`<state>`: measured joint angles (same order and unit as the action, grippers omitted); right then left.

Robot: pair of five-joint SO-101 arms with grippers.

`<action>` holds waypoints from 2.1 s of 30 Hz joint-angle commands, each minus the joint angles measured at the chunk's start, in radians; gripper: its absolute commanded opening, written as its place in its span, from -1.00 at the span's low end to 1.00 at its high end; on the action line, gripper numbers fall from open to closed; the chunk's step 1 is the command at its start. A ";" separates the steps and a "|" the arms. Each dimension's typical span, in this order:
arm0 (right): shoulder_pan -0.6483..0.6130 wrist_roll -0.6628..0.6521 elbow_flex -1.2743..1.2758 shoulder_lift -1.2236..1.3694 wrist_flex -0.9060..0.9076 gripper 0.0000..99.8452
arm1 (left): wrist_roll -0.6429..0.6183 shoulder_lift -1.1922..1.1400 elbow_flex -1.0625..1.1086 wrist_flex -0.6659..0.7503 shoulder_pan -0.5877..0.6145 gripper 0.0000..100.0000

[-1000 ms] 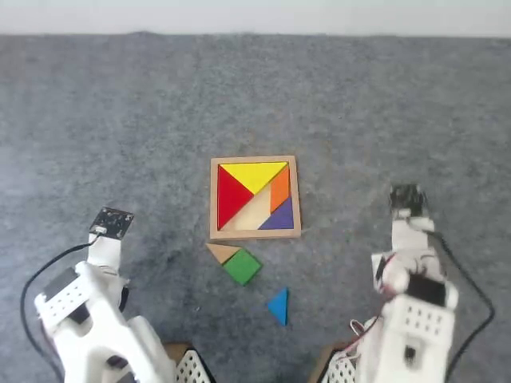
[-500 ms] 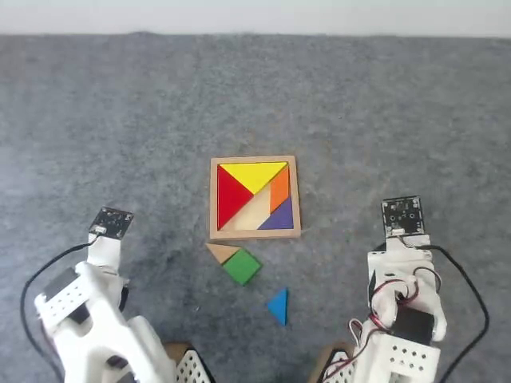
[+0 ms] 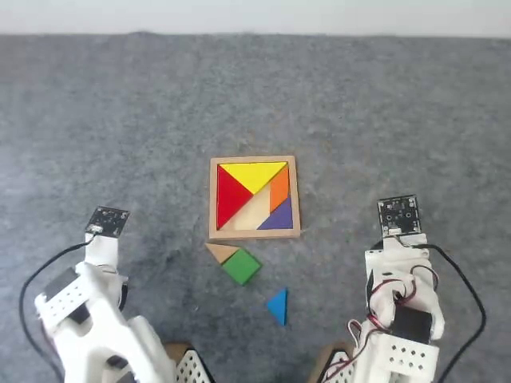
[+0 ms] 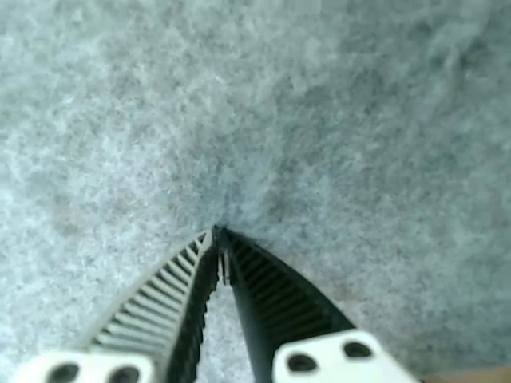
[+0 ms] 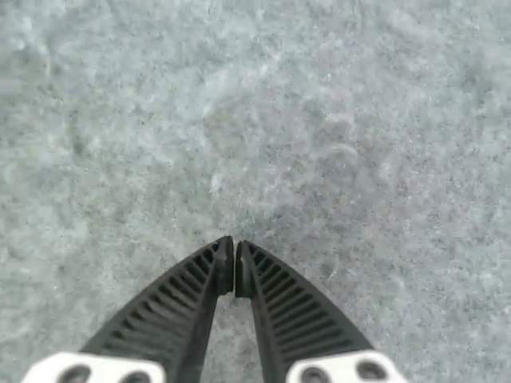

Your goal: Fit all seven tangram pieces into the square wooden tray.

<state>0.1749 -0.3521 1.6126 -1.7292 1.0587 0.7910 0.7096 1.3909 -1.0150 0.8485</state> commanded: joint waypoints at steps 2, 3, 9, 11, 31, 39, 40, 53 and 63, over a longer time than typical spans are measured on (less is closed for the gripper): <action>-0.008 0.011 0.008 -0.001 -0.065 -0.98 | -0.009 0.011 0.004 0.041 0.015 -0.98; -0.010 0.011 0.011 -0.001 -0.079 -0.98 | -0.009 0.011 0.004 0.041 0.015 -0.98; -0.013 0.009 0.018 -0.001 -0.101 -0.98 | -0.011 0.011 0.002 0.044 -0.005 -0.98; -0.030 0.009 0.021 -0.001 -0.101 -0.95 | -0.011 0.011 0.004 0.044 -0.006 -0.98; -0.036 0.012 0.021 -0.001 -0.111 -0.93 | -0.011 0.011 0.004 0.044 -0.006 -0.98; -0.036 0.012 0.021 -0.001 -0.114 -0.93 | -0.011 0.011 0.004 0.044 -0.006 -0.98; -0.036 0.012 0.021 -0.001 -0.114 -0.93 | -0.011 0.011 0.004 0.044 -0.006 -0.98; -0.038 0.012 0.023 -0.005 -0.127 -0.93 | -0.046 0.011 0.004 0.074 -0.006 -0.98; -0.091 0.020 0.043 -0.001 -0.163 -0.92 | -0.087 0.011 0.002 0.092 -0.041 -0.98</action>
<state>0.0951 -0.3429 1.6586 -1.7292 0.9191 0.7142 0.7004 1.3924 -0.9689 0.8178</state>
